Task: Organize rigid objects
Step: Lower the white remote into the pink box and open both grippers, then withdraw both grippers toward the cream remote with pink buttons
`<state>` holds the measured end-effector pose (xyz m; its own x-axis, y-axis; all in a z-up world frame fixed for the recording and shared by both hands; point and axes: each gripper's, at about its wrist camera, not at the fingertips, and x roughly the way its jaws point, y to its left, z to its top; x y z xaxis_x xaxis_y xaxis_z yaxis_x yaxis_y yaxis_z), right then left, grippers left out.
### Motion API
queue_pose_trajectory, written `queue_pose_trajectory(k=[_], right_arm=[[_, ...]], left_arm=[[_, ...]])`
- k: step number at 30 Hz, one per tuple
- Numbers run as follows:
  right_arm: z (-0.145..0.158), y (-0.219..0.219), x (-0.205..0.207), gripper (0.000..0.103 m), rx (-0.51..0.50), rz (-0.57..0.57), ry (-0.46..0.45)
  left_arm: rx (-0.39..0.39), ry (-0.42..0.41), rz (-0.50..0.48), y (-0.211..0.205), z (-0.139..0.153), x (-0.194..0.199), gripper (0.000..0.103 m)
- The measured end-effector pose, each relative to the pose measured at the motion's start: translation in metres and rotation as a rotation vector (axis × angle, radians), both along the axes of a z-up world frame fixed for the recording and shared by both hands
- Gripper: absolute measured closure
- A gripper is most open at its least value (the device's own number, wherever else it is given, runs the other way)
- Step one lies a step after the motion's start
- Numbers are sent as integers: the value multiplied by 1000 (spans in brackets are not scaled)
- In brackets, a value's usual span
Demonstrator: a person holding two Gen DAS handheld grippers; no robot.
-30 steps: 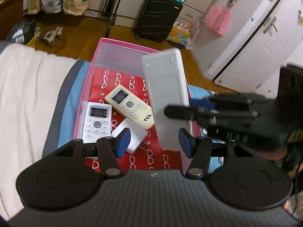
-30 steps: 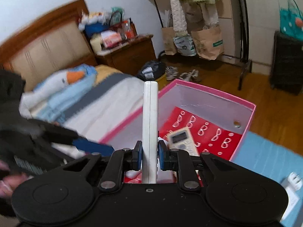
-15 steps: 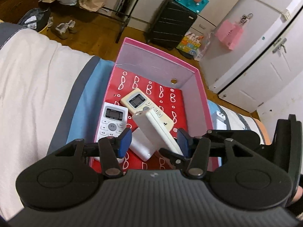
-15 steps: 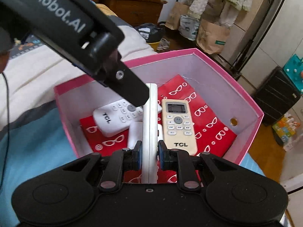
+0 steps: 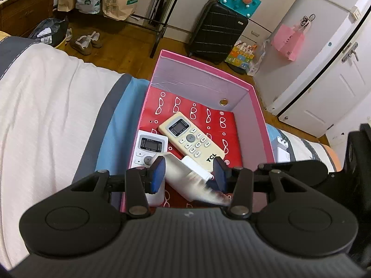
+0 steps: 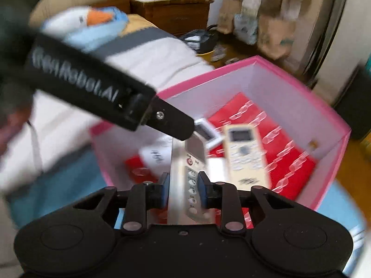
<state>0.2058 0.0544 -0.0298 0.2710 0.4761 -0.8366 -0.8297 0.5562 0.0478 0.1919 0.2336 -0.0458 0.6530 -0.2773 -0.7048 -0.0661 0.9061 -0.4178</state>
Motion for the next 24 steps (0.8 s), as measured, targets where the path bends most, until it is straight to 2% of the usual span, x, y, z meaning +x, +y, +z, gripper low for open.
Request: queue_pose_trajectory(k=[2, 4, 9, 15, 17, 18, 20, 22, 24], right_arm=[[4, -9, 2, 72, 58, -36, 73], [10, -19, 2, 72, 104, -69, 107], [28, -55, 4, 69, 208, -174, 130], [58, -100, -6, 68, 261, -268, 83], [70, -116, -10, 66, 264, -293, 49], [76, -124, -14, 64, 268, -303, 34], [88, -143, -21, 59, 277, -335, 3], [98, -162, -27, 56, 286, -367, -23], [106, -181, -35, 49, 296, -404, -50]], left_arm=[[10, 0, -2, -1, 1, -1, 59], [25, 6, -1, -4, 2, -1, 58], [69, 15, -14, -13, 10, -2, 52], [150, 15, -71, -37, 27, -8, 37], [165, 8, -99, -48, 35, -10, 28], [175, 3, -112, -54, 40, -12, 24], [195, -15, -132, -66, 49, -16, 9], [206, -30, -139, -77, 57, -20, 4], [221, -28, -154, -88, 64, -22, 3]])
